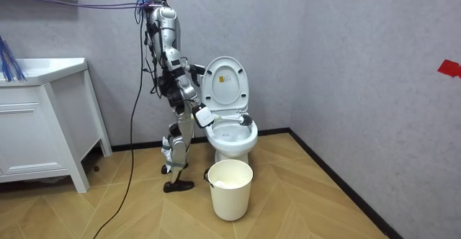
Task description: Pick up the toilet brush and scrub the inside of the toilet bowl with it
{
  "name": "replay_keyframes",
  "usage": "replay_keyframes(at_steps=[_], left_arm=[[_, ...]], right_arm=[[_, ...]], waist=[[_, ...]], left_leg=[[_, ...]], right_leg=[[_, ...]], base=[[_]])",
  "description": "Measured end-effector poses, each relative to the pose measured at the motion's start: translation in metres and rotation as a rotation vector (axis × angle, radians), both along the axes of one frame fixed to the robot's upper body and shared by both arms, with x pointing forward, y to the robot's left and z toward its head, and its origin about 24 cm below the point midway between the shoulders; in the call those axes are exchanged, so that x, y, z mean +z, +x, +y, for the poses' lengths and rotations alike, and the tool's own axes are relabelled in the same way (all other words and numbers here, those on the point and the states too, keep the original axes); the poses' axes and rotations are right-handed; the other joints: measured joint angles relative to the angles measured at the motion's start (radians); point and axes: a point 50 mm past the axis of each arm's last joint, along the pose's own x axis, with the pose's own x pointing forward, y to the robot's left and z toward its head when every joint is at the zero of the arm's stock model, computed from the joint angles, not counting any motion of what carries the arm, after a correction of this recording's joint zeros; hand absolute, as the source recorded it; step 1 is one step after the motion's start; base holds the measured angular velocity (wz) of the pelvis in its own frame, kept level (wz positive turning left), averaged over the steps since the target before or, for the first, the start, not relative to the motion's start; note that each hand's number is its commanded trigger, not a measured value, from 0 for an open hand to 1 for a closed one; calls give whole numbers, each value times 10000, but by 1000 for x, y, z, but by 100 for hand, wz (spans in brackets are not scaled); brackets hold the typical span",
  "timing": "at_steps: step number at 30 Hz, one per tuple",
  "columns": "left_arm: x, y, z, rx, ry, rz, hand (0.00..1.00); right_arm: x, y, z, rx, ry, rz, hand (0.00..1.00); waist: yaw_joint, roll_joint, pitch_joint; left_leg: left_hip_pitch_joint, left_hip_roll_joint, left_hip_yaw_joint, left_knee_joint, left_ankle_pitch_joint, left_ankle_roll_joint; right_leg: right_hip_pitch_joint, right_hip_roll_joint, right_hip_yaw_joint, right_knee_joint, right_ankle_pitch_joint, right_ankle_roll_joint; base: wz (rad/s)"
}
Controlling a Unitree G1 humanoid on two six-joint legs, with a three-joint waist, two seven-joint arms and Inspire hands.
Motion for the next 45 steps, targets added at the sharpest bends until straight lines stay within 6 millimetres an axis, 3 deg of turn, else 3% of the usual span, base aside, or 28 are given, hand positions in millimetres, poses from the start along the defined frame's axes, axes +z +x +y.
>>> replay_keyframes(at_steps=[10, 19, 22, 28, 30, 36, 39, 43, 45], left_arm=[[-2, 8, 6, 131, 539, -311, 0], [1, 25, 15, -387, 2321, -646, 0], [0, 36, 17, -517, 2942, -748, 0], [7, 59, 20, -361, 3496, -1470, 0], [12, 69, 18, -339, 3727, -1840, 0], [39, 103, 18, -950, 4456, -3151, 0], [50, 117, 10, -1185, 4569, -3862, 0], [64, 131, 0, -1298, 4348, -4839, 0], [72, 138, -6, -1255, 4163, -5436, 0]], right_arm=[[4, 12, -1, 140, -444, -222, 100], [7, 17, -4, 143, -1004, -298, 100], [9, 21, -9, 621, -1334, -199, 100], [9, 39, -8, 2394, -2125, 436, 100], [14, 54, -9, 4101, -3001, 669, 100], [41, 105, -18, 7084, -5421, 15, 100], [57, 128, -23, 8114, -6577, -355, 100], [75, 150, -28, 8702, -7709, -713, 100], [87, 166, -29, 8912, -8334, -1082, 100]], waist=[[41, -1, -5], [60, 103, -76], [49, 106, 11], [77, 83, 112], [143, 44, 207], [421, 72, 287], [703, 88, 387], [928, 185, 430], [1118, 169, 449]], left_leg=[[-382, -16, 230, -215, 217, -9], [-1226, 11, 198, 63, 383, -57], [-1616, -5, 205, 168, 406, -58], [-2766, -30, 209, 685, 490, -41], [-3372, -36, 229, 1099, 488, -38], [-5115, -27, 40, 2214, 485, -45], [-5742, -2, -49, 2624, 479, -64], [-6639, 8, -152, 3139, 456, -75], [-7158, 7, -156, 3426, 448, -78]], right_leg=[[-663, -35, 141, 182, 29, -53], [-1371, -4, 34, 296, 133, -183], [-1863, -56, 54, 606, 138, -194], [-3054, -170, 75, 1336, 150, -279], [-3714, -261, 85, 1755, 109, -339], [-5294, -436, -162, 2689, 31, -518], [-5824, -435, -203, 3016, 27, -567], [-6598, -519, -306, 3462, -18, -648], [-7141, -695, -352, 3858, -112, -718]], base=[[-6], [3], [0], [0], [0], [9], [9], [12], [7]])
